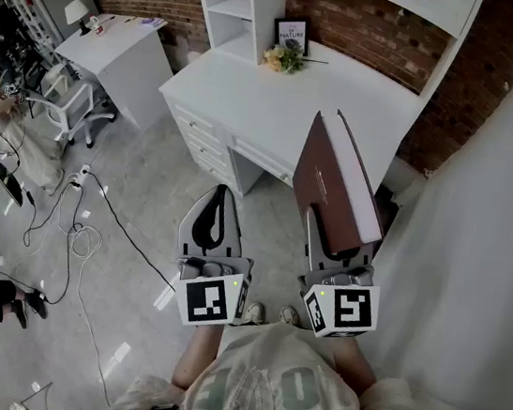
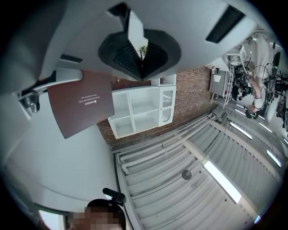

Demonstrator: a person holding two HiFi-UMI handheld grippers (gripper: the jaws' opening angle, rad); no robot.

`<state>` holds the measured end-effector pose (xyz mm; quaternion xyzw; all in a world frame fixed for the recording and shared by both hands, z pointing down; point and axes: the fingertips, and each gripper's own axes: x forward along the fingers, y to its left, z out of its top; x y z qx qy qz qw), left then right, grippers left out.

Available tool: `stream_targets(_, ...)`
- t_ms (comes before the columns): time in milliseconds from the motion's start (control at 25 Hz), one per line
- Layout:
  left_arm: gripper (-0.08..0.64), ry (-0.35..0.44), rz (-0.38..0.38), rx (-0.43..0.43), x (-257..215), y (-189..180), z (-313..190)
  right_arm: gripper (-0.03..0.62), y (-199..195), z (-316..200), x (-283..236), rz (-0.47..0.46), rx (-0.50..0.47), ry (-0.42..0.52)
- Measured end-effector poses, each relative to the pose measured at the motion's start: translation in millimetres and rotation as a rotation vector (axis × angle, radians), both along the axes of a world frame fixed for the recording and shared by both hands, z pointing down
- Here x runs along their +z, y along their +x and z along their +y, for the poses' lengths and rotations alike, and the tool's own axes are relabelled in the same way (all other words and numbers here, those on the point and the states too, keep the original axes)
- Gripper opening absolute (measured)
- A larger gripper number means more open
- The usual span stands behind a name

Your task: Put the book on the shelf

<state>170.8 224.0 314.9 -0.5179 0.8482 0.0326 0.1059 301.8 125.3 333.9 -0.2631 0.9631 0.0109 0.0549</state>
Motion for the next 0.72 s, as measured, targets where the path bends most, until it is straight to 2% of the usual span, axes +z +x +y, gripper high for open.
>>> stream_targets(440,0.012,0.019,0.022,-0.029,-1.5,-17.6,10.8,0.153,-7.3,4.0,-2.9,-0.004,-0.007,0.002)
stream_targets(720,0.012,0.024,0.024,-0.047,0.3,-46.5,35.1,0.153,-31.9,18.3,-6.3,-0.018,0.000,0.006)
